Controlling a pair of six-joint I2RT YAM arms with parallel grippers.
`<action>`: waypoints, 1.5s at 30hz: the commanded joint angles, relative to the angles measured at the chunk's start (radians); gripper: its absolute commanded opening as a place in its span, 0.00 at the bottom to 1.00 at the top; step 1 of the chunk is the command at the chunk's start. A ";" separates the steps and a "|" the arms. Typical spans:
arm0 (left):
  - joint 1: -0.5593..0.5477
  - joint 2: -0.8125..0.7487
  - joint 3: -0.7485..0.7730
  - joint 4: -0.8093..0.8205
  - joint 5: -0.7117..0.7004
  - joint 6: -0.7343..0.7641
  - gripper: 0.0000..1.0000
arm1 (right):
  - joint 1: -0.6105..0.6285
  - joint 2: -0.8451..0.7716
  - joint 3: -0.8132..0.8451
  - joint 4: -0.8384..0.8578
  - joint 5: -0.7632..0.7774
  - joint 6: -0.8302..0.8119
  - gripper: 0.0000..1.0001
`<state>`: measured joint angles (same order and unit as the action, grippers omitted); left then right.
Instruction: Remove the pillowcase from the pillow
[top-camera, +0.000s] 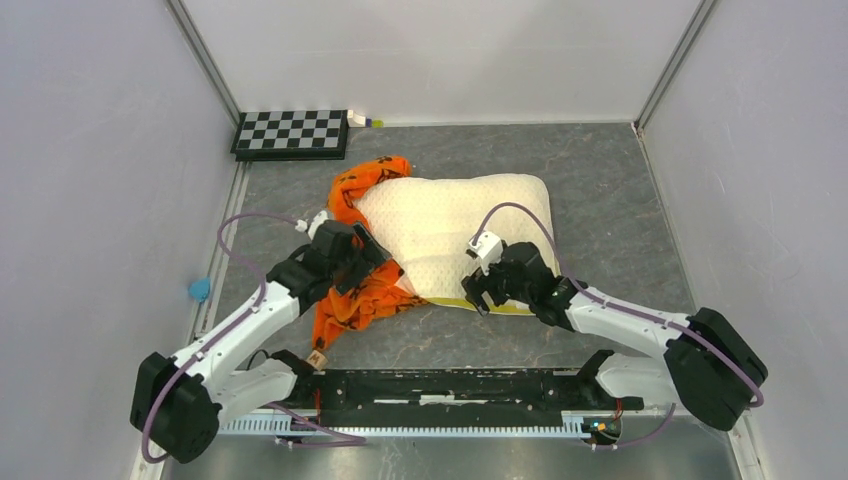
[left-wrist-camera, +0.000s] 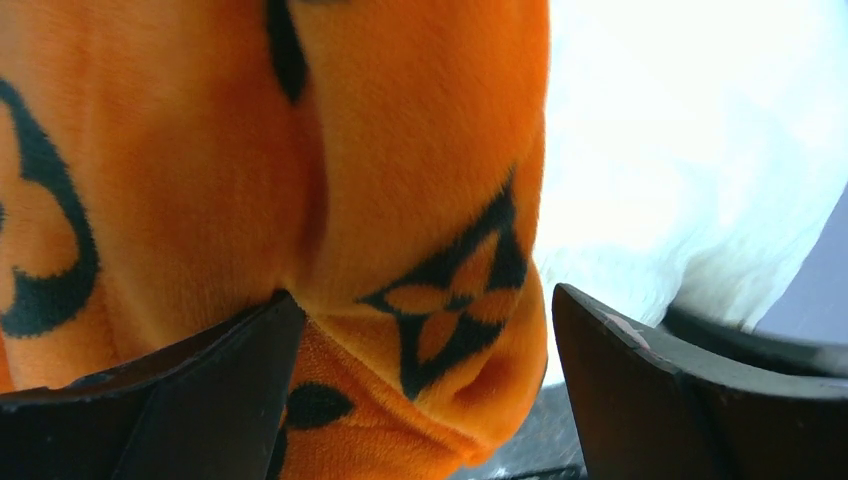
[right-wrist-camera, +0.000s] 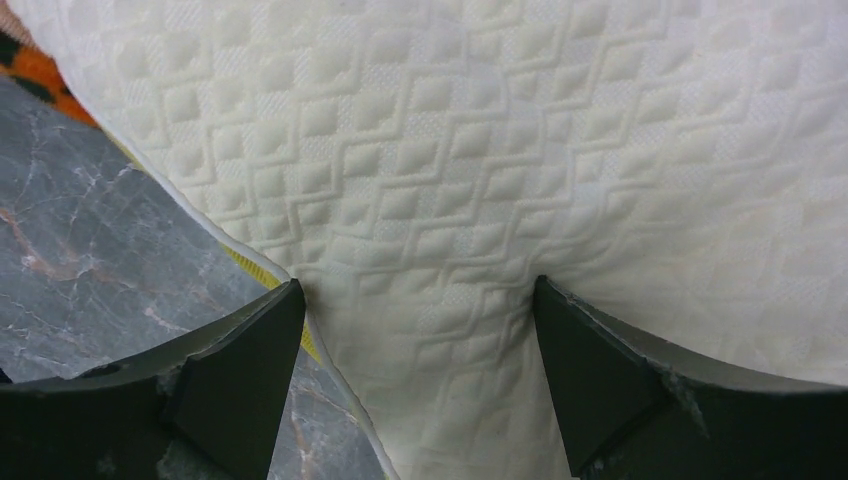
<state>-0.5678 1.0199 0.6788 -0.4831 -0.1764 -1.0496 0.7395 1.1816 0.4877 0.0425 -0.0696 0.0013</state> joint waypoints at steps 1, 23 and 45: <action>0.150 0.043 -0.021 0.123 0.108 0.054 1.00 | 0.072 0.071 -0.017 -0.001 -0.130 0.016 0.89; 0.170 -0.170 0.296 -0.306 0.059 0.027 1.00 | 0.248 0.089 0.267 -0.050 0.010 -0.234 0.97; -0.024 0.082 0.130 -0.290 -0.195 -0.251 0.60 | 0.365 0.229 0.174 0.142 0.249 -0.211 0.37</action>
<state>-0.6193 1.0950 0.8391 -0.8303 -0.3050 -1.2404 1.0847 1.4525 0.7170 0.1020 0.1303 -0.2367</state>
